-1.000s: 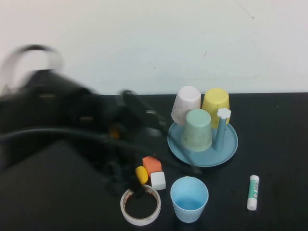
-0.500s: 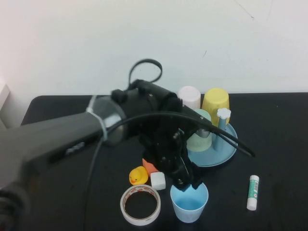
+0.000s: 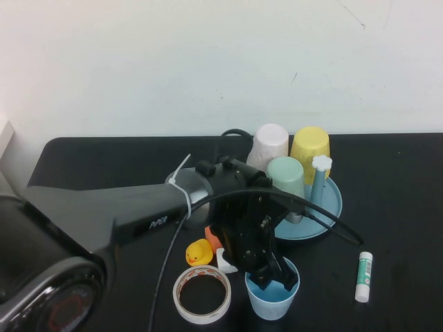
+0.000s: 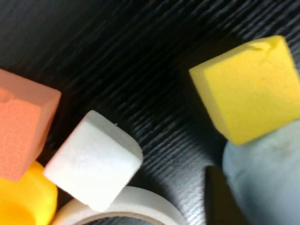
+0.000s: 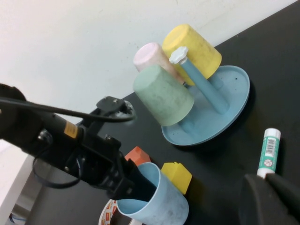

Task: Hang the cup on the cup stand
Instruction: Pick up the cup from the table

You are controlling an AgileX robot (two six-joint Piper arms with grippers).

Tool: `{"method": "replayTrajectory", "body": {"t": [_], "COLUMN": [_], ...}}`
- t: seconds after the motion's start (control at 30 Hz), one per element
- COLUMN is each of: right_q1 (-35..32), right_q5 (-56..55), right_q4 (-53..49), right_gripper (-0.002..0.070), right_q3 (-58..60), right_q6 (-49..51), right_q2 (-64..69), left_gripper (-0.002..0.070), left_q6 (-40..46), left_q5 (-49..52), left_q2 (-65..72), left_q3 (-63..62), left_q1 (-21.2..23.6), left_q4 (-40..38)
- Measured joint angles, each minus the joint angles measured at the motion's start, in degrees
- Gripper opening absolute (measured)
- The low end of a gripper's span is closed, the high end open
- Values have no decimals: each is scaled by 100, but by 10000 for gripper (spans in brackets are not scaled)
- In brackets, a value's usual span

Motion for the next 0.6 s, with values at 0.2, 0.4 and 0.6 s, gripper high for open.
{"method": "replayTrajectory", "body": {"t": [0.2,0.4,0.6], "right_q1": [0,0,0], "right_q5": [0,0,0], "right_q4": [5,13,13], "right_gripper": [-1,-1,-1], "right_q3": [0,0,0], "right_q6": [0,0,0], "right_q2": [0,0,0], "left_gripper": [33,14,13], "left_q6": [-122,-9,-37], "left_q5": [2,102,-380], "left_q2": [29,-493,-1829], "left_q3": [-5,89,1167], "left_q1": [0,-67,-510], "left_q4": [202,325,744]}}
